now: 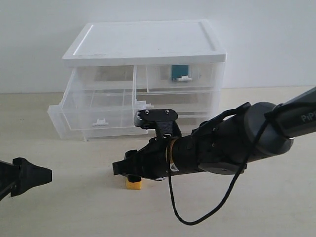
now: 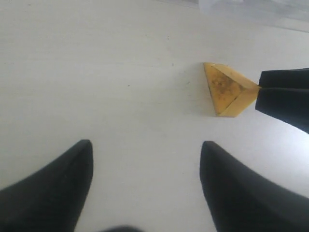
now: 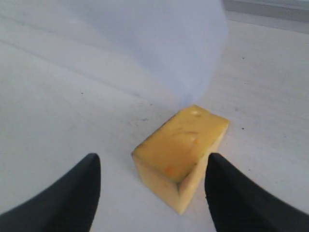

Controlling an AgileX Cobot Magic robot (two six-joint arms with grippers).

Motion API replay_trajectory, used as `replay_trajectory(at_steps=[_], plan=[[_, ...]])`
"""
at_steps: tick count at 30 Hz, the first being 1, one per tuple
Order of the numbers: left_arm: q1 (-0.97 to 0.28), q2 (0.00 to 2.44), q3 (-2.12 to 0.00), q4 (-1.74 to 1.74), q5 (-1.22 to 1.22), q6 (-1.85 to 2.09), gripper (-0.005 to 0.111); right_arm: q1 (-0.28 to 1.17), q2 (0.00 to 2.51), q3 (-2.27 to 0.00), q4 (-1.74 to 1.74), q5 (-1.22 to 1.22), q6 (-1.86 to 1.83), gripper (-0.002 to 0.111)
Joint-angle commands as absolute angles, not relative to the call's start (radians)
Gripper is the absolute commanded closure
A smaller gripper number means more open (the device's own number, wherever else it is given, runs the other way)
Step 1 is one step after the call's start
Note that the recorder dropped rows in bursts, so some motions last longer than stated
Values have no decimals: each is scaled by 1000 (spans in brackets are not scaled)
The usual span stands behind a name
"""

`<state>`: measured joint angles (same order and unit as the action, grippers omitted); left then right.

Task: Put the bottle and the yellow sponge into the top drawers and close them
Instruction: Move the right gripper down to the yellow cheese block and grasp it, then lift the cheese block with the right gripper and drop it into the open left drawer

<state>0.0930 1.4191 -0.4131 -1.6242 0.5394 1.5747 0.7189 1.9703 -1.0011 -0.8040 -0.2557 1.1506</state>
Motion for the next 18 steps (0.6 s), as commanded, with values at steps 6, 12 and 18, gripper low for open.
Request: replay_trajectory(at_steps=[6,12,18], plan=[[95,1413,-408,-1626,584,1570,47,738,2077,-1078,-791,-250,1160,51],[95,1413,-408,-1626,582,1570,47,738,2105,-1094,-791,-183,1171,57],[95,1413,-408,-1626,578,1570,47,740,2101,-1094,-794,-22,1165,108]])
